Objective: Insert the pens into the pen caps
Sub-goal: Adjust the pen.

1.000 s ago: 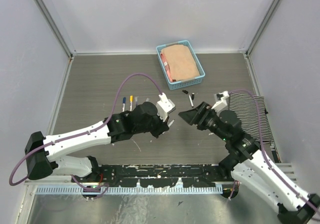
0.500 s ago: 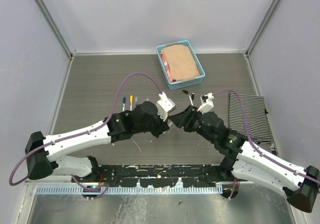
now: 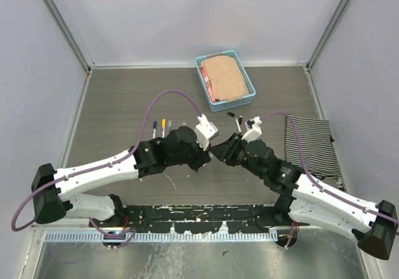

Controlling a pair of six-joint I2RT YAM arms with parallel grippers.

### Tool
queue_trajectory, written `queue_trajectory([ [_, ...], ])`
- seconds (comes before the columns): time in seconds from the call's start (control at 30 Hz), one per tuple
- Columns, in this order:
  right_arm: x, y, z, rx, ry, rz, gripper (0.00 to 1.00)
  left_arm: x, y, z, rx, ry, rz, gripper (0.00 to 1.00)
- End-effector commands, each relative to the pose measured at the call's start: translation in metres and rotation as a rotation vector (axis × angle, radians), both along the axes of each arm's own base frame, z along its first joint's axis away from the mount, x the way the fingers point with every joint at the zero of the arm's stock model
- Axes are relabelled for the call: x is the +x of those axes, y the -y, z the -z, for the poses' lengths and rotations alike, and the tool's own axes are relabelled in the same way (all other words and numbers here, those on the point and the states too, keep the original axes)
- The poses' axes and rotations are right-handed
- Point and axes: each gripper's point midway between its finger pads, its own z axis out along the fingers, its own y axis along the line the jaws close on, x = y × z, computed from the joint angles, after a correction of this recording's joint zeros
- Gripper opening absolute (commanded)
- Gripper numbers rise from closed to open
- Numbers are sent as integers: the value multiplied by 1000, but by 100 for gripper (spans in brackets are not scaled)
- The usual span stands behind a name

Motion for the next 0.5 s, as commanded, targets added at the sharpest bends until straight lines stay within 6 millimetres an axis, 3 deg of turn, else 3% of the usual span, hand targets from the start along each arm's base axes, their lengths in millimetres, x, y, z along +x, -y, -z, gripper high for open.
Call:
queue_trajectory([
  [0.0,2,-3,-19,64,25,16,27,7,7,-23,-49,25,-18,0],
  [0.2,0,-4,-19,65,17,14,10,7,7,-21,-50,21,-21,6],
  [0.37,1,-1,-27,19,40,8,2,4,5,-21,-68,32,-2,42],
  [0.47,3,6,-45,0,81,20,0,0,-2,-22,-58,50,26,53],
])
